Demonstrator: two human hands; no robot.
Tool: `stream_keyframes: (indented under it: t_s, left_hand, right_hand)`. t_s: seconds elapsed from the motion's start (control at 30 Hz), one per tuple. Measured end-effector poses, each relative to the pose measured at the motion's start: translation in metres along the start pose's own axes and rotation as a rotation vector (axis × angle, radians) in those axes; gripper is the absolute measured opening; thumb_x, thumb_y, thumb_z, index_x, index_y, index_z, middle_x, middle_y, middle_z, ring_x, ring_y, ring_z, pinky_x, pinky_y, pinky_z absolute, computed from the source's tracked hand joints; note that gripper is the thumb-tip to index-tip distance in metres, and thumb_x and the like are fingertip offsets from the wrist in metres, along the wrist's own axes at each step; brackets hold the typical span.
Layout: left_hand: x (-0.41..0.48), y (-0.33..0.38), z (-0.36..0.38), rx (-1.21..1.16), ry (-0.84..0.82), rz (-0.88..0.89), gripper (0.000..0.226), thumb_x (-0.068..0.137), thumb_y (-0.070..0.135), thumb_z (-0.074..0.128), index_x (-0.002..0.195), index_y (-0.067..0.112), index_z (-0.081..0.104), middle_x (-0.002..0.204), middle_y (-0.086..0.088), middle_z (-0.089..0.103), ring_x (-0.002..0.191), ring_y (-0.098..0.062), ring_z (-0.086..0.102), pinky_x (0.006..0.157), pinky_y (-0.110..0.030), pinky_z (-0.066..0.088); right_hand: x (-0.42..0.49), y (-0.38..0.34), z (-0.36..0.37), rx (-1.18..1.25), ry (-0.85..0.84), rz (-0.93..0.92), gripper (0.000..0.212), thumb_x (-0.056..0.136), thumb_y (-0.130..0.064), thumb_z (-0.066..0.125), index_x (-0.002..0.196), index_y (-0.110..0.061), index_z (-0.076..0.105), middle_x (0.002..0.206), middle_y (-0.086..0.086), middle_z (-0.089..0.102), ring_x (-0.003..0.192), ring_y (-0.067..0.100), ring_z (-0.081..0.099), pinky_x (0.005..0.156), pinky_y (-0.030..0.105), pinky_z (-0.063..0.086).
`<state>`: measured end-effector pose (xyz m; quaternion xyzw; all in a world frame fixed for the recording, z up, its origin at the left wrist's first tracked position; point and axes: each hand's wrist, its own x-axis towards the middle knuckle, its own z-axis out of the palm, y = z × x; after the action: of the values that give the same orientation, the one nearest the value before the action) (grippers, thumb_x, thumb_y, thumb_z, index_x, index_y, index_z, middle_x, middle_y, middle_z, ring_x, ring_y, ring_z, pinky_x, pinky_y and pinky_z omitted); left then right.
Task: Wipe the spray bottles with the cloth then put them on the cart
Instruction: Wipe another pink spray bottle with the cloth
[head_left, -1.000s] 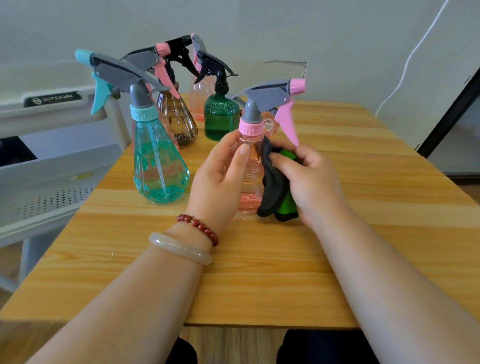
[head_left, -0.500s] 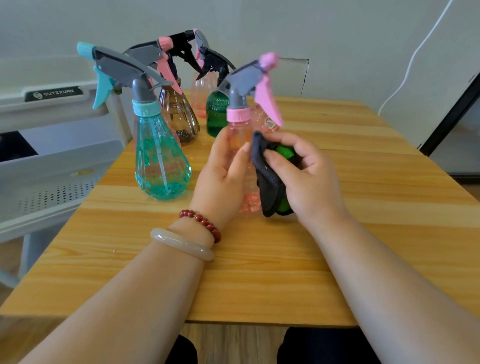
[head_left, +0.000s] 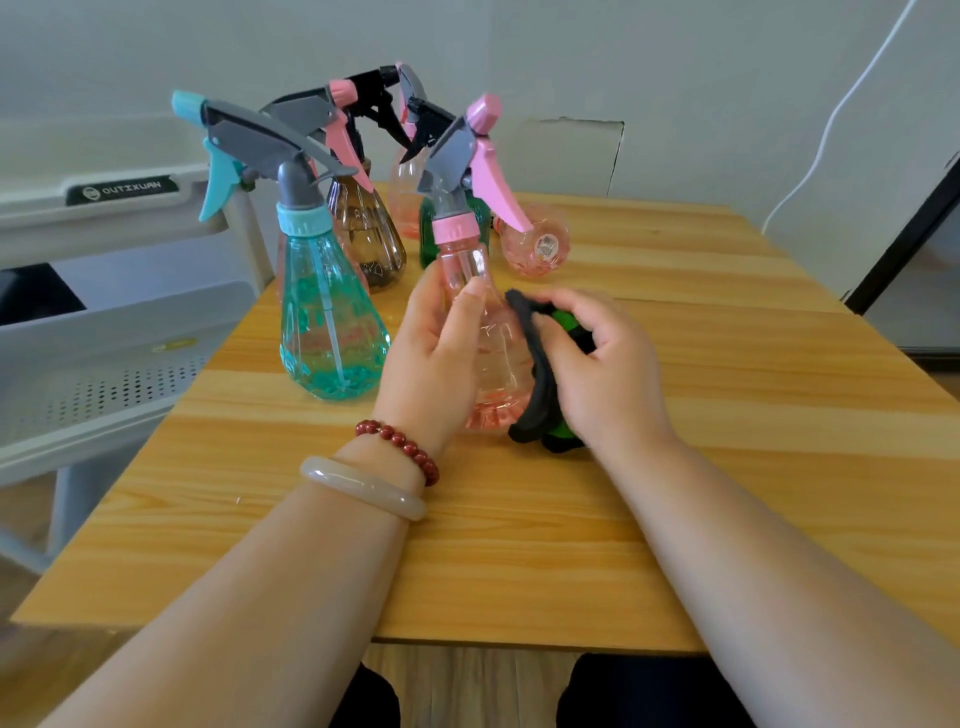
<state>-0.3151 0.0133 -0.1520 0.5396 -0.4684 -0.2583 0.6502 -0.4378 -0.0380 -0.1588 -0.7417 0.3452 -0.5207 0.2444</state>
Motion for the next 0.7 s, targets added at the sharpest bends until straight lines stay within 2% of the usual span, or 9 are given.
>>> stream_keyframes:
  t_s: [0.07, 0.13, 0.17, 0.27, 0.3, 0.47, 0.53, 0.63, 0.7]
  left_hand:
    - [-0.0006, 0.0016, 0.0021, -0.007, 0.016, 0.015, 0.020, 0.106, 0.027, 0.041, 0.114, 0.033, 0.058, 0.095, 0.010, 0.068, 0.090, -0.002, 0.064, 0.079, -0.018, 0.052]
    - [-0.0002, 0.0021, 0.0026, -0.036, 0.020, 0.028, 0.018, 0.106, 0.025, 0.042, 0.111, 0.030, 0.058, 0.098, 0.001, 0.068, 0.094, -0.013, 0.064, 0.083, -0.028, 0.051]
    - [0.0002, 0.0019, 0.0021, -0.047, 0.024, 0.026, 0.018, 0.106, 0.025, 0.042, 0.112, 0.027, 0.059, 0.098, 0.000, 0.068, 0.094, -0.015, 0.064, 0.083, -0.030, 0.052]
    - [0.0005, 0.0016, -0.0002, -0.071, 0.034, 0.019, 0.024, 0.104, 0.030, 0.043, 0.120, 0.028, 0.060, 0.101, 0.008, 0.070, 0.095, -0.010, 0.066, 0.086, -0.033, 0.054]
    - [0.0007, 0.0012, -0.0001, -0.079, 0.033, 0.014, 0.025, 0.104, 0.031, 0.042, 0.122, 0.028, 0.060, 0.103, 0.009, 0.070, 0.095, -0.009, 0.067, 0.086, -0.033, 0.054]
    - [-0.0006, 0.0015, 0.0032, -0.076, 0.017, 0.012, 0.022, 0.106, 0.027, 0.041, 0.118, 0.024, 0.059, 0.097, 0.003, 0.069, 0.091, -0.011, 0.065, 0.083, -0.033, 0.052]
    - [-0.0009, 0.0019, 0.0029, -0.067, 0.010, 0.009, 0.022, 0.106, 0.026, 0.042, 0.118, 0.023, 0.059, 0.095, 0.008, 0.069, 0.090, -0.005, 0.065, 0.081, -0.026, 0.052]
    - [-0.0027, 0.0037, 0.0022, -0.082, -0.001, -0.014, 0.024, 0.106, 0.028, 0.042, 0.124, 0.025, 0.058, 0.105, 0.006, 0.071, 0.094, -0.007, 0.067, 0.082, -0.028, 0.055]
    - [-0.0026, 0.0024, 0.0033, -0.082, 0.010, -0.023, 0.026, 0.105, 0.033, 0.042, 0.127, 0.028, 0.056, 0.105, 0.009, 0.070, 0.091, -0.006, 0.068, 0.081, -0.030, 0.056]
  right_hand:
    - [-0.0044, -0.0040, -0.0031, -0.027, 0.007, -0.200, 0.020, 0.089, -0.002, 0.061, 0.105, -0.009, 0.071, 0.102, -0.005, 0.062, 0.101, 0.004, 0.058, 0.091, 0.014, 0.042]
    - [-0.0084, -0.0073, -0.0026, -0.067, -0.005, -0.372, 0.020, 0.088, 0.001, 0.062, 0.104, -0.004, 0.071, 0.102, -0.001, 0.060, 0.101, 0.010, 0.058, 0.092, 0.016, 0.041]
    - [-0.0068, -0.0053, -0.0011, -0.073, 0.002, -0.376, 0.020, 0.088, 0.002, 0.062, 0.105, -0.004, 0.071, 0.102, -0.002, 0.059, 0.101, 0.008, 0.057, 0.093, 0.015, 0.040]
    - [0.0010, -0.0006, 0.0027, -0.014, 0.051, -0.181, 0.022, 0.090, -0.002, 0.059, 0.105, -0.012, 0.071, 0.101, -0.013, 0.062, 0.101, -0.009, 0.055, 0.090, 0.009, 0.038]
    - [0.0012, 0.0006, 0.0024, 0.000, 0.050, -0.141, 0.022, 0.090, -0.003, 0.059, 0.105, -0.013, 0.071, 0.101, -0.014, 0.063, 0.101, -0.009, 0.055, 0.090, 0.009, 0.038]
    - [-0.0086, -0.0066, -0.0013, -0.069, -0.008, -0.430, 0.016, 0.089, 0.002, 0.061, 0.103, -0.001, 0.069, 0.103, 0.003, 0.058, 0.101, 0.016, 0.058, 0.094, 0.021, 0.041]
    - [-0.0045, -0.0028, 0.0008, -0.079, 0.000, -0.387, 0.017, 0.090, -0.001, 0.061, 0.104, -0.006, 0.069, 0.104, -0.001, 0.059, 0.101, 0.014, 0.058, 0.093, 0.021, 0.042]
    - [0.0006, 0.0001, 0.0034, 0.002, 0.032, -0.055, 0.019, 0.092, -0.013, 0.057, 0.103, -0.024, 0.068, 0.102, -0.012, 0.064, 0.102, 0.001, 0.058, 0.090, 0.017, 0.045]
    - [-0.0004, 0.0000, 0.0012, -0.022, 0.031, -0.082, 0.020, 0.092, -0.009, 0.056, 0.103, -0.021, 0.068, 0.101, -0.016, 0.063, 0.102, -0.006, 0.056, 0.088, 0.012, 0.042]
